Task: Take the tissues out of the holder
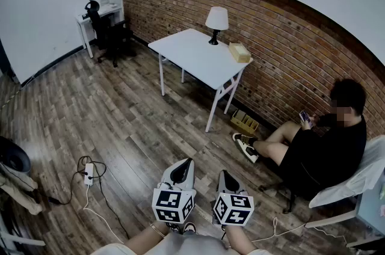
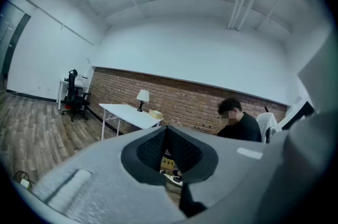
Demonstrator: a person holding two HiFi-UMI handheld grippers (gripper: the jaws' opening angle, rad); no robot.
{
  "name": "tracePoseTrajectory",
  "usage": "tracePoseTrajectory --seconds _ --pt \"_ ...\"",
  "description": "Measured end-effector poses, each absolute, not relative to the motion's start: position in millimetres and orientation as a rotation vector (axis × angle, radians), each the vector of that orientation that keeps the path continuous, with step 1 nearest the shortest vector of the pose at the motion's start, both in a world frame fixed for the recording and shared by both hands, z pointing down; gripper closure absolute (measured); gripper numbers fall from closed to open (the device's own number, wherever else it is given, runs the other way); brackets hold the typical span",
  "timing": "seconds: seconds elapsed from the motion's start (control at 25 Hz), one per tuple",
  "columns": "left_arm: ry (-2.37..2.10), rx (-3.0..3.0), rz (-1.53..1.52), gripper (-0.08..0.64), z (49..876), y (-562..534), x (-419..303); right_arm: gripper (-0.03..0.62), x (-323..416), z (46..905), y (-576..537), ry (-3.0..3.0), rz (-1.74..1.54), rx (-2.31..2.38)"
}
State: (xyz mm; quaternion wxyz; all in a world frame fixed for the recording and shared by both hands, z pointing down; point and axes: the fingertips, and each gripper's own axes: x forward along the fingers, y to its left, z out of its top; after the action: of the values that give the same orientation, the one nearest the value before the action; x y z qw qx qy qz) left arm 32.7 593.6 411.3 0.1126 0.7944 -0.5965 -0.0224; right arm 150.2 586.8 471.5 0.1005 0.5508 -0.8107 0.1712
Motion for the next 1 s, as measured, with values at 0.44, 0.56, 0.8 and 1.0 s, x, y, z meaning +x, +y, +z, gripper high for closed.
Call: tracePoseTrajectory --seconds 0.44,0.56,0.8,1.0 --pt "-1.771 2.308 -0.064 0.551 414.2 592.4 18.5 0.586 137.4 472.3 584.1 -2.403 0.509 1.610" --pt "-1.773 2.307 -0.059 0.551 415.7 587.8 12.6 0.586 132.4 476.4 578.7 -2.398 0.530 1.613" --pt "-1.775 2.308 -0.037 0.551 419.0 583.4 -9.2 0.586 117.4 476.2 567.8 -2.394 0.561 1.654" --pt "-1.790 2.303 -0.033 0.551 420.8 573.5 -31.3 0.586 99.6 481.0 559.6 -2.389 0.554 1.642"
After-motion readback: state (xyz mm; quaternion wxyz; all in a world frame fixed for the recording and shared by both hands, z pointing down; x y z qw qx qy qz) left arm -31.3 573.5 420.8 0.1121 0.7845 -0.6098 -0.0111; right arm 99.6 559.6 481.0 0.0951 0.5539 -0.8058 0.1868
